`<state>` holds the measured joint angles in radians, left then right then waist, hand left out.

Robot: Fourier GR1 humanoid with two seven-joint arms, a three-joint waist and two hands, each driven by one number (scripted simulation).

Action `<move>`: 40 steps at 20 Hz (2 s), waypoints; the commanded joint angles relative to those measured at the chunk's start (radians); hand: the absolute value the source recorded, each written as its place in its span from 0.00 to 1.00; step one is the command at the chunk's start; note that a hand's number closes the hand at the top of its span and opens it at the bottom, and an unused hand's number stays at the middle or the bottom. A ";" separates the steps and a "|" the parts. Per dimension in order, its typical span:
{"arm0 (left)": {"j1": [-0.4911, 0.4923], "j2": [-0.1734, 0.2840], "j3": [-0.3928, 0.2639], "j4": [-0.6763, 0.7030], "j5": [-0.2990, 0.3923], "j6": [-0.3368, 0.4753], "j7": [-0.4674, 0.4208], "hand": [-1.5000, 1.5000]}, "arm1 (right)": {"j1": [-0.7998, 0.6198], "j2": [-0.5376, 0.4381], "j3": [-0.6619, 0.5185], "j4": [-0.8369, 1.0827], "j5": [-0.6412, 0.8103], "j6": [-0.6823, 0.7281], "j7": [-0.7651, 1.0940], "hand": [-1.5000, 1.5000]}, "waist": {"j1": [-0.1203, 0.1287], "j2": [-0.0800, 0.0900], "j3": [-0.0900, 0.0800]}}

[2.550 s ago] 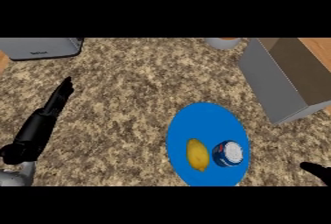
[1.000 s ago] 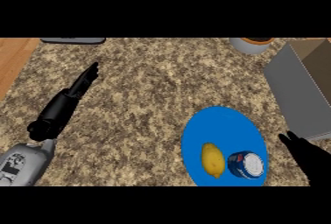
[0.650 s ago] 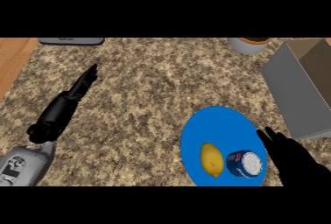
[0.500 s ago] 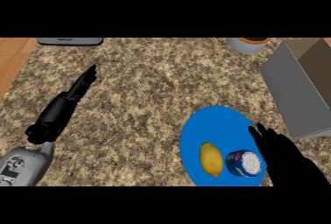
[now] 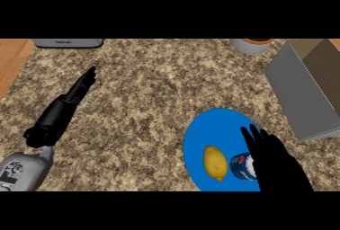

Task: Pick the can from the plate and place it in the cardboard box

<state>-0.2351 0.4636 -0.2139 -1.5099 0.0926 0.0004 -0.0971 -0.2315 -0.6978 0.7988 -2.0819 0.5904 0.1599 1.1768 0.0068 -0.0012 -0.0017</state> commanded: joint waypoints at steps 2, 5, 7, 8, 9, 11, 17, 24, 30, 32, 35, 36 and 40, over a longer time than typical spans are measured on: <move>-0.023 -0.040 -0.024 -0.014 -0.034 0.016 0.046 0.50 | 0.003 0.068 -0.005 0.090 0.057 0.054 0.129 0.00 | -0.007 0.001 0.001; 0.021 0.020 0.046 0.000 -0.016 -0.046 -0.021 0.50 | 0.028 0.110 -0.026 0.039 0.056 0.098 0.127 0.00 | -0.006 0.000 0.001; 0.017 -0.027 0.033 0.014 -0.032 -0.028 -0.023 0.50 | 0.011 0.148 -0.058 0.077 0.043 0.125 0.099 0.00 | -0.006 0.001 0.001; -0.039 -0.031 0.033 -0.004 -0.015 -0.044 0.059 0.50 | 0.016 0.138 -0.067 0.098 0.052 0.121 0.060 0.00 | -0.008 0.001 0.001; -0.015 -0.052 0.023 0.016 -0.046 -0.017 0.003 0.50 | 0.016 0.184 -0.033 0.132 0.091 0.110 0.084 0.00 | -0.007 0.001 0.001; 0.001 -0.026 0.070 0.092 -0.016 -0.079 -0.069 0.50 | 0.081 0.157 -0.046 0.129 0.111 0.069 0.010 0.00 | -0.011 0.002 0.001; 0.011 -0.022 0.067 -0.044 -0.029 -0.072 0.046 0.50 | 0.106 0.179 -0.082 0.211 0.168 0.092 0.002 0.00 | -0.005 0.000 0.002; 0.083 -0.094 0.047 -0.023 -0.109 -0.048 -0.047 0.50 | 0.130 0.281 -0.106 0.228 0.216 0.139 -0.010 0.00 | -0.005 0.000 0.001; 0.031 -0.088 0.131 -0.020 -0.093 -0.108 -0.007 0.50 | 0.136 0.234 -0.149 0.304 0.302 0.083 -0.283 1.00 | -0.006 0.001 0.002; -0.058 -0.107 0.112 -0.061 -0.085 -0.107 0.146 0.50 | 0.135 0.221 -0.156 0.363 0.338 0.012 -0.357 1.00 | -0.007 0.001 0.002; -0.005 -0.135 0.104 -0.038 -0.141 -0.095 0.052 0.50 | 0.136 0.216 -0.177 0.357 0.389 0.007 -0.393 1.00 | -0.007 0.001 0.002; -0.016 -0.116 0.133 -0.013 -0.125 -0.117 0.034 0.50 | 0.131 0.209 -0.174 0.348 0.418 0.004 -0.390 1.00 | -0.008 0.001 0.002; -0.028 -0.122 0.092 -0.010 -0.125 -0.132 0.016 0.50 | -0.229 0.440 -0.369 0.734 0.253 -0.009 -0.414 1.00 | 0.061 0.023 0.004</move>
<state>-0.2621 0.3428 -0.1120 -1.5273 -0.0288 -0.1157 -0.0584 -0.2848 -0.3566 0.5482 -1.5487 0.9065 0.1756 0.7978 0.0279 0.0084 0.0004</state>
